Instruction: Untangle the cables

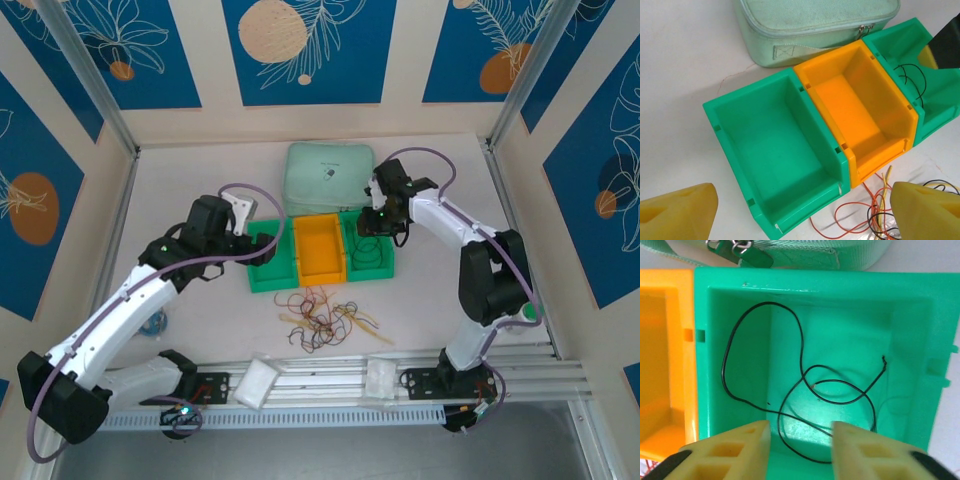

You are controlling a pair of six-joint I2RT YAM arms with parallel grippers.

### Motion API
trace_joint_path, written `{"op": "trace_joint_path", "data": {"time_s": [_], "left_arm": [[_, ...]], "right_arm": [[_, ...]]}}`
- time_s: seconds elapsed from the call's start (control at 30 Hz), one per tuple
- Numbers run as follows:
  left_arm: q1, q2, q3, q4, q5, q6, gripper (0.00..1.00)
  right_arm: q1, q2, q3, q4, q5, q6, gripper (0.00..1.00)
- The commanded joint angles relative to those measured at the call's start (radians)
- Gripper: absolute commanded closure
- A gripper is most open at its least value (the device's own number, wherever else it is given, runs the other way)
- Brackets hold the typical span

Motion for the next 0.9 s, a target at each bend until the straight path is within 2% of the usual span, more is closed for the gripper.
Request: {"op": "trace_joint_path", "data": {"time_s": [0.0, 0.1, 0.2, 0.3, 0.37, 0.5, 0.67, 0.77, 0.87], "left_arm": [[0.012, 0.013, -0.015, -0.02, 0.019, 0.019, 0.13], [0.012, 0.022, -0.027, -0.015, 0.036, 0.016, 0.14], [0.012, 0.024, -0.051, -0.01, 0.059, 0.007, 0.14], [0.012, 0.015, -0.089, 0.005, 0.083, -0.012, 0.14], [0.012, 0.011, -0.11, 0.015, 0.09, -0.03, 0.14], [0.013, 0.003, -0.137, 0.034, 0.088, -0.047, 0.14], [0.012, -0.001, -0.143, 0.033, 0.08, -0.045, 0.14], [0.013, -0.004, -0.148, 0.037, 0.075, -0.041, 0.14], [0.012, -0.008, -0.16, 0.053, 0.076, -0.042, 0.14]], "right_arm": [[0.004, -0.098, 0.02, -0.067, 0.035, -0.018, 0.59], [0.01, -0.162, 0.016, -0.108, 0.014, -0.041, 0.59], [0.05, -0.23, -0.012, -0.153, -0.106, -0.108, 0.6], [0.148, -0.286, -0.059, -0.21, -0.233, -0.18, 0.6], [0.234, -0.315, -0.099, -0.233, -0.257, -0.193, 0.59], [0.311, -0.341, -0.188, -0.247, -0.286, -0.05, 0.58], [0.338, -0.379, -0.272, -0.269, -0.326, 0.21, 0.56], [0.372, -0.426, -0.319, -0.256, -0.324, 0.324, 0.48], [0.397, -0.457, -0.364, -0.205, -0.315, 0.424, 0.45]]}}
